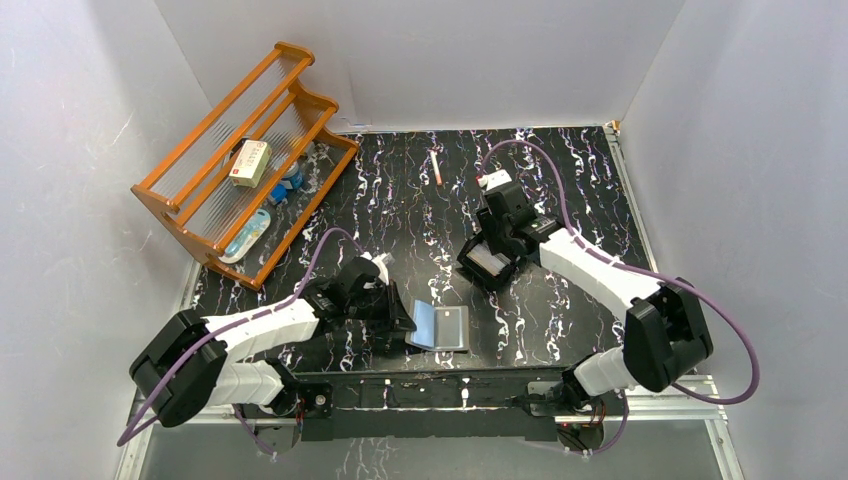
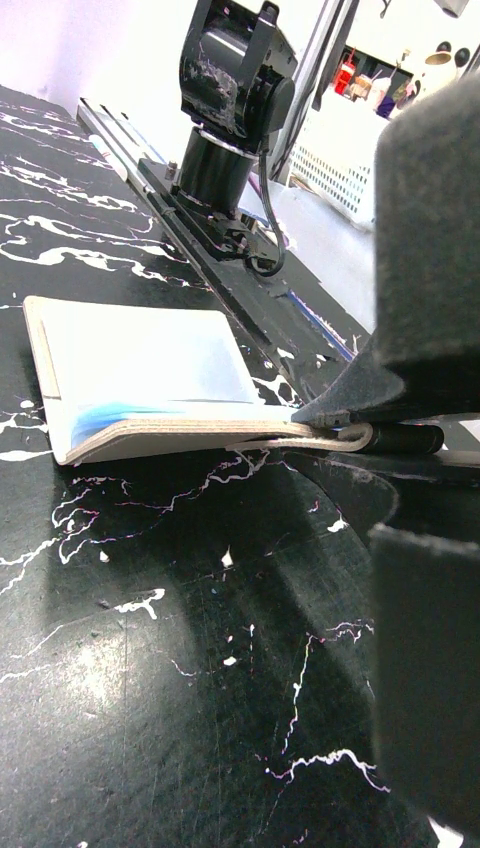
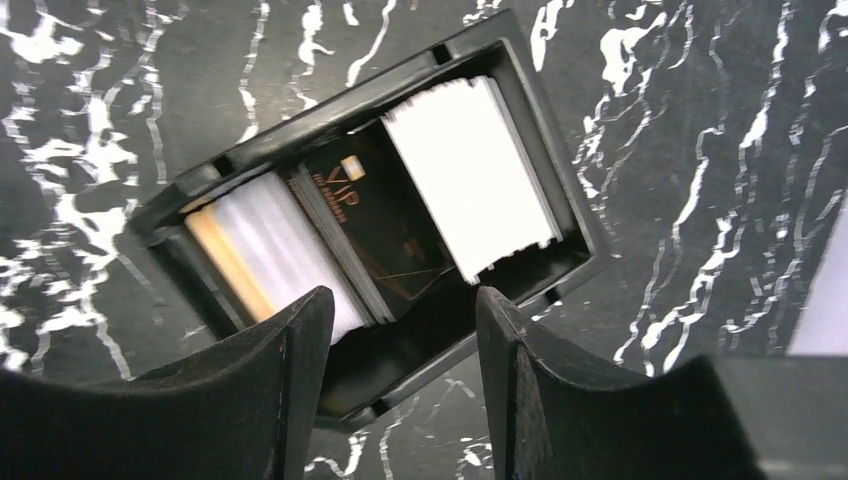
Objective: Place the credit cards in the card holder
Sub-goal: Pick up the credit card from the storage box.
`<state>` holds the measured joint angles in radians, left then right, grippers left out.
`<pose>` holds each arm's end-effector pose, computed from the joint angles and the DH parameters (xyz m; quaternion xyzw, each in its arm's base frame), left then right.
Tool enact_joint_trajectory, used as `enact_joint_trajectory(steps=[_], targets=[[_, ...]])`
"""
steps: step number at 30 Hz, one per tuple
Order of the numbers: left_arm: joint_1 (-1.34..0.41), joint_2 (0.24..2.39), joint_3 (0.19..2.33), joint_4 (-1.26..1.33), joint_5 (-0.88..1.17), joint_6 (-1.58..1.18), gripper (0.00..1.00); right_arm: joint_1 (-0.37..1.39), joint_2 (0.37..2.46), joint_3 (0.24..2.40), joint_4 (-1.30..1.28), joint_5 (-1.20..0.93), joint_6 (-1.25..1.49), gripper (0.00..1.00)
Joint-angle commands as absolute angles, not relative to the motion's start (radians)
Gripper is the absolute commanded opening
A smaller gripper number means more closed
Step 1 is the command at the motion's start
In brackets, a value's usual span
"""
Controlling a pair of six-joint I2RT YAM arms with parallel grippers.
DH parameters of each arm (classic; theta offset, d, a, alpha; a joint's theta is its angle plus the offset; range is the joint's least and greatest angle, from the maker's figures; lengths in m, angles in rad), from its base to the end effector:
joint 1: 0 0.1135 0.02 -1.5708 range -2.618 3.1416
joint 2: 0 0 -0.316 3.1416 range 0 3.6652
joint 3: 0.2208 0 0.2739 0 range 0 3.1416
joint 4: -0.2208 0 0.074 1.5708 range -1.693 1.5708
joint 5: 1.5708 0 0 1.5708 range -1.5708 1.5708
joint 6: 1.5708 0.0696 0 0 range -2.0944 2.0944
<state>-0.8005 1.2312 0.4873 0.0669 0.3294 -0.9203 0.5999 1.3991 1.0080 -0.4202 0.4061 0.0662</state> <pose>0.1656 -0.2030 0.1870 0.0175 0.8922 -0.4196 0.1659 0.2887 0.1641 0.2784 -0.1678 0.8972 -0.0583 0.4044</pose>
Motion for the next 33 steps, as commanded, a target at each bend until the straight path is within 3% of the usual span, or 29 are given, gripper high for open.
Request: enact_joint_trajectory(steps=[1,4,10,25,33], targets=[[-0.798,1.208,0.478,0.084,0.338,-0.918,0.0,0.557,1.442,1.061,-0.359,0.46,-0.094,0.65],[-0.798,1.217,0.474,0.093,0.35,-0.921,0.0,0.553,1.483,1.066,-0.334,0.495,-0.151,0.7],[-0.798,1.199,0.445,0.14,0.369,-0.94,0.0,0.553,1.565,1.093,-0.32,0.485,-0.22,0.62],[-0.797,1.204,0.394,0.227,0.401,-0.98,0.0,0.556,1.732,1.12,-0.291,0.66,-0.221,0.67],[-0.798,1.179,0.392,0.233,0.403,-0.963,0.0,0.558,1.711,1.113,-0.279,0.694,-0.215,0.57]])
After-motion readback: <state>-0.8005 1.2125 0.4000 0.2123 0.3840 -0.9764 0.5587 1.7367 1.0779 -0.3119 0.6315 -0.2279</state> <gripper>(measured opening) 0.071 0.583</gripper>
